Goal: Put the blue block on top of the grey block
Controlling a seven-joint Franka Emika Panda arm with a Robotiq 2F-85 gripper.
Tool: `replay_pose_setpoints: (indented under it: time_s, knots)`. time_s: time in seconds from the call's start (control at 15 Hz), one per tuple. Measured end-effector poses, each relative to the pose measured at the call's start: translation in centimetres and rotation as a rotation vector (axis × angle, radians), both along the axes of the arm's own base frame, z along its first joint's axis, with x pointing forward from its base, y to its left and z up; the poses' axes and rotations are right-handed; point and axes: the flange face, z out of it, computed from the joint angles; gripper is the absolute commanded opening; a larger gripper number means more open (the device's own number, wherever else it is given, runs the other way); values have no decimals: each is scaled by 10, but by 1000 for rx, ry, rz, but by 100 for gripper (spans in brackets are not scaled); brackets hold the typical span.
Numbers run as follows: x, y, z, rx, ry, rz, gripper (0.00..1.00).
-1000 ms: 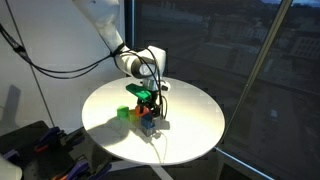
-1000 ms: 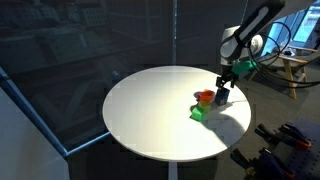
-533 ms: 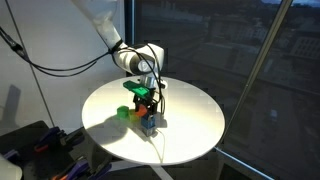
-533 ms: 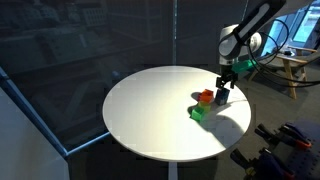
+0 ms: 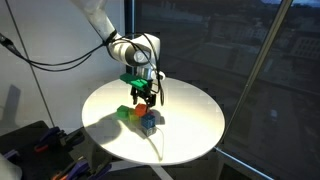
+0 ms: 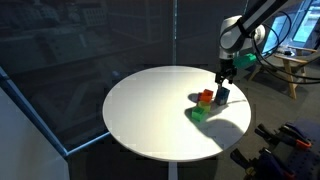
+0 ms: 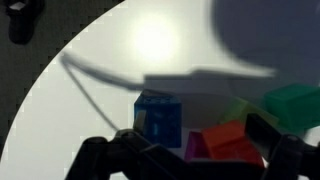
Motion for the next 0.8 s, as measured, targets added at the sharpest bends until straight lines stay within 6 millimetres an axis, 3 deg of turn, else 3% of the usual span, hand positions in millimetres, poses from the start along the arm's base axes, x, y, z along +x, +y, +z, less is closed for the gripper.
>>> replay_pose_setpoints:
  time_s: [0.8]
  knots:
    - [-15, 55, 51, 9, -122, 124, 100]
